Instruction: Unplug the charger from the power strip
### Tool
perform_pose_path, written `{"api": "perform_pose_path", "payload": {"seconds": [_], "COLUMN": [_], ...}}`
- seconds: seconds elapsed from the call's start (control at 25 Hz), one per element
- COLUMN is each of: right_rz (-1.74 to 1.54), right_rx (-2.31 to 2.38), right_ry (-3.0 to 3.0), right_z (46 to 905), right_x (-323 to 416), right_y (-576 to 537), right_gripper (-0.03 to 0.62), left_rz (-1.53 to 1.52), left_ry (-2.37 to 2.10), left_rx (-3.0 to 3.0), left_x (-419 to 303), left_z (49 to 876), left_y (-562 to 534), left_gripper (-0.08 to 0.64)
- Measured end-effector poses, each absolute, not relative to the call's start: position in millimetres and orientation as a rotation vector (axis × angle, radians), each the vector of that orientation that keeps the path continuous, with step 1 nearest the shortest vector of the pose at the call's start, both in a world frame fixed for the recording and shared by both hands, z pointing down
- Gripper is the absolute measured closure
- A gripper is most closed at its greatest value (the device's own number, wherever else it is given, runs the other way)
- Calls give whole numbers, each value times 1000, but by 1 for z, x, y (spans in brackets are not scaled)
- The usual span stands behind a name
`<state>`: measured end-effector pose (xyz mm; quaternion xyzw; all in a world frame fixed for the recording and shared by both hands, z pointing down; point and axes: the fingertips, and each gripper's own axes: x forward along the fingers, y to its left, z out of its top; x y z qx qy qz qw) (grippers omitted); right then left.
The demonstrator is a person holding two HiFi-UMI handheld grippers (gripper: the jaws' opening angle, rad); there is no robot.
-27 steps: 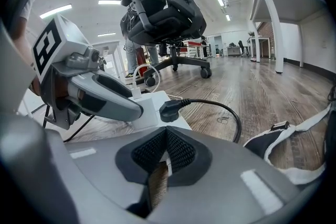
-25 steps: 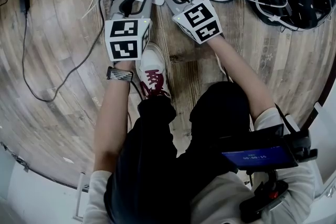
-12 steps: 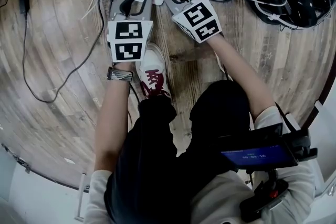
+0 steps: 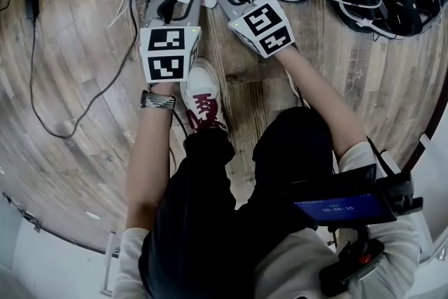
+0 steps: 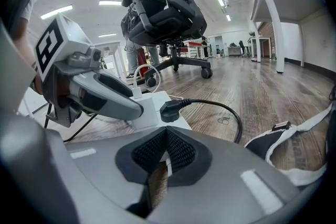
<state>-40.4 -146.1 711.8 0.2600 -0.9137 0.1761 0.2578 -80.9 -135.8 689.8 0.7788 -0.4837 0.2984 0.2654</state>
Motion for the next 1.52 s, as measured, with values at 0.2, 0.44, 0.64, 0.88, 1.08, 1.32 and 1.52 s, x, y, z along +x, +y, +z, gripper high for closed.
{"api": "perform_pose_path", "payload": {"seconds": [0.2,0.44,0.64,0.88,1.08,1.32,1.52], "right_rz": [476,475,478,479,476,478,481], "right_rx": [707,712,698,693,694,697,693], "right_ry": [-2484,-2484,-2480,-2477,-2484,-2488,-2483], "right_z": [711,711,711,712,711,710,710], "right_x": [-41,-41,-41,-41,-42,-42,-42], "right_y": [-146,-146,-146,-145,-145,-145,-145], "right_gripper": [593,594,593,592,592,594,593], "left_rz": [697,773,896,881,721,768,894], "left_ry": [-1292,-1306,-1322,-1318,-1286,-1293,-1307], "left_rx": [2050,2092,2141,2129,2057,2088,2156], "left_x": [-84,-83,-81,-82,-85,-85,-81], "left_z": [688,688,687,687,687,686,686], "left_y": [-137,-136,-136,-136,-136,-136,-136], "left_gripper": [417,420,420,420,419,420,420]}}
